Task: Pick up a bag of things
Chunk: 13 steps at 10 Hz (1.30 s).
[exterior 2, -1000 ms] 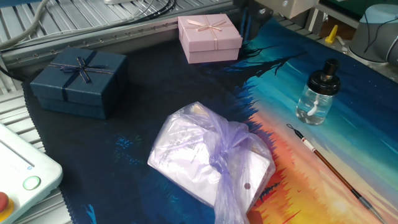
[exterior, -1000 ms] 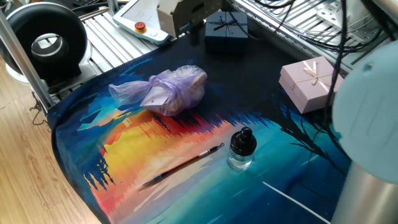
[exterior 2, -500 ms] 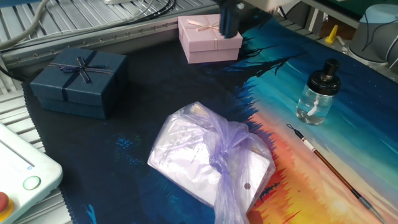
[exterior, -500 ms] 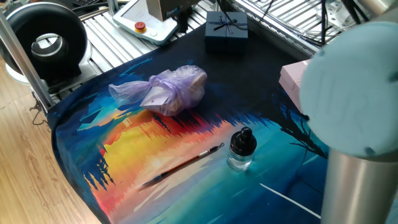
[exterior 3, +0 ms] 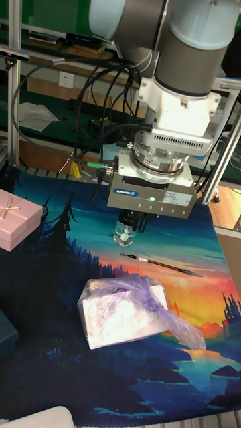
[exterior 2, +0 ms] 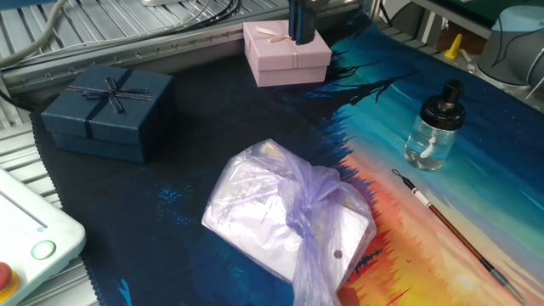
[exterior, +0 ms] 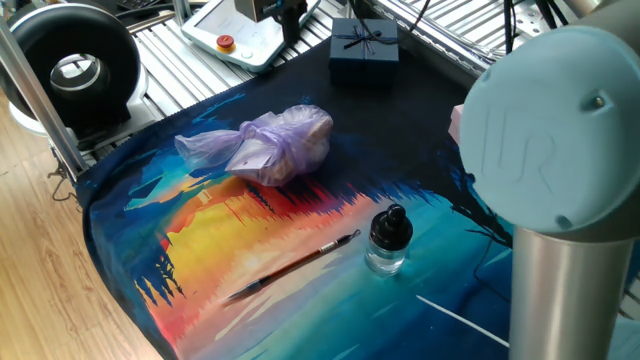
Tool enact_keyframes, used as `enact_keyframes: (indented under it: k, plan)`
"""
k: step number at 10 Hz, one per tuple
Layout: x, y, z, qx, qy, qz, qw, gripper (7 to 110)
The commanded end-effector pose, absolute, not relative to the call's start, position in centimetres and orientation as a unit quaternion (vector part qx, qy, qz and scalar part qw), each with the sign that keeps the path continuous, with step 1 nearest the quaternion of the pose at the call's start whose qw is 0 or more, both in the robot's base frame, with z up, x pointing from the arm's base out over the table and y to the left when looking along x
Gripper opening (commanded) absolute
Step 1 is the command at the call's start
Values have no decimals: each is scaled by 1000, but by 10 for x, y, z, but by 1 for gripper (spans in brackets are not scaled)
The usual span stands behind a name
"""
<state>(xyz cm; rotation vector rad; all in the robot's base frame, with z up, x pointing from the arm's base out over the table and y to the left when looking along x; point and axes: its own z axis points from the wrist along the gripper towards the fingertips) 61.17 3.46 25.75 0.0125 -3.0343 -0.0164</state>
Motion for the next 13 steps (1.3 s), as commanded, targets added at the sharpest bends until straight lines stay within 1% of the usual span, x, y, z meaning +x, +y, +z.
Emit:
enact_keyframes:
  k: [1, 3, 4, 7, 11, 12, 13]
  plan:
    - [621, 39, 259, 11, -999, -16, 38, 7]
    - [632, 33, 258, -4, -1000, -4, 15, 7]
    - [633, 31, 258, -7, -1000, 0, 12, 7]
    - [632, 31, 258, -1, -1000, -1, 15, 7]
    - [621, 29, 259, 28, -999, 2, 37, 7]
    - [624, 30, 256, 33, -999, 1, 33, 7]
    - [630, 34, 243, 35, -999, -1, 25, 7]
